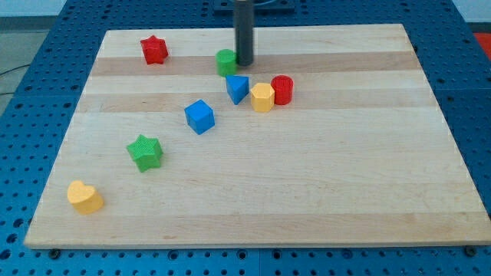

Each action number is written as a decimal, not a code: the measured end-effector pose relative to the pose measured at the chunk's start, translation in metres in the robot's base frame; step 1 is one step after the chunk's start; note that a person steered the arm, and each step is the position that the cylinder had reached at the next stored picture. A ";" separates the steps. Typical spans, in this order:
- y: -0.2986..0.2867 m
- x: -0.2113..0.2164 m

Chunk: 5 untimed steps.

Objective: Move the blue triangle to the top left of the green star

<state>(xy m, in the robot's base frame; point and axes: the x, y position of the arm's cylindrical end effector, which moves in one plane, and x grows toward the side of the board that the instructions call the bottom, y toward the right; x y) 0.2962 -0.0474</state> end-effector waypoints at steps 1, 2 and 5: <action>-0.052 0.028; -0.102 0.033; 0.007 0.009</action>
<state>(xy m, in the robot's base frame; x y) 0.3051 -0.0400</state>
